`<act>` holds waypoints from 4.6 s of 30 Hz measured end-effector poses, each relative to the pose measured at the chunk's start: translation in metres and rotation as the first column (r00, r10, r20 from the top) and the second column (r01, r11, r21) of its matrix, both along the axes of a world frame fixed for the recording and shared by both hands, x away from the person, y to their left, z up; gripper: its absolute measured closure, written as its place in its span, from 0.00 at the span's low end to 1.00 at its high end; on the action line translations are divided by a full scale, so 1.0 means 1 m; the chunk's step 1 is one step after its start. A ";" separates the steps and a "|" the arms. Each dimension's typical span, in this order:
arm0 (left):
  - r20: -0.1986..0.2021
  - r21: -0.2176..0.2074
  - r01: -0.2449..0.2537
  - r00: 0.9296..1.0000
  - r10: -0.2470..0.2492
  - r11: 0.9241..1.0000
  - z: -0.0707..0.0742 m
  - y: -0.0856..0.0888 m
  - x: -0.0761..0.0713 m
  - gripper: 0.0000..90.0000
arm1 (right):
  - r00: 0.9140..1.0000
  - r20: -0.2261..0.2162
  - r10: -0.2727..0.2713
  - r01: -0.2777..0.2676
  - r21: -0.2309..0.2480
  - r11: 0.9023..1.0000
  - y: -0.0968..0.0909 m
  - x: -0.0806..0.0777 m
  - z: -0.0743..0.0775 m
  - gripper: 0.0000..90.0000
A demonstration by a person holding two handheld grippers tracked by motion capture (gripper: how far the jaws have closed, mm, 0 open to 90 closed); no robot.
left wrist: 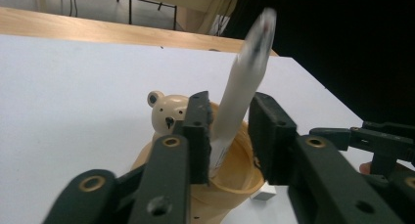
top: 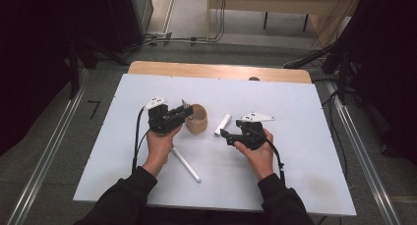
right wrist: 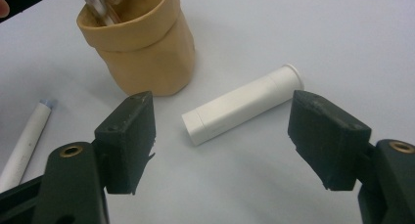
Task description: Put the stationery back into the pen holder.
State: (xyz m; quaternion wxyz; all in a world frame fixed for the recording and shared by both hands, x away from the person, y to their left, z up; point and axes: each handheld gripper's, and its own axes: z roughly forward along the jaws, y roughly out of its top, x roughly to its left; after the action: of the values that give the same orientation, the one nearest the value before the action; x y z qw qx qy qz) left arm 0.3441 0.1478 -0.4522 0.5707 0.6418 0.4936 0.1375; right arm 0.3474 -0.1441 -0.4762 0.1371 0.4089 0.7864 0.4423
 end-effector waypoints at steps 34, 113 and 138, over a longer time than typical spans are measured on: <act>0.019 -0.002 -0.001 1.000 0.001 1.000 0.008 0.001 -0.012 0.39 | 1.000 0.014 -0.010 0.010 -0.020 1.000 0.002 -0.001 -0.001 0.25; -0.034 0.112 -0.038 0.999 0.042 0.993 -0.008 0.031 -0.032 0.09 | 0.983 0.019 -0.180 0.181 -0.156 0.971 0.057 0.011 -0.031 0.20; -0.042 0.110 -0.037 0.998 0.042 0.993 -0.010 0.030 -0.033 0.09 | 0.963 -0.011 -0.271 0.264 -0.187 0.946 0.061 0.016 -0.033 0.35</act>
State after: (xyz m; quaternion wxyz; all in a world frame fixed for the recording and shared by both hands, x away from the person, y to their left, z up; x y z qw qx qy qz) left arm 0.3116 0.1782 -0.4619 0.5210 0.6649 0.5104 0.1611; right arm 0.3639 -0.0827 -0.5092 0.2186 0.5054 0.7635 0.3374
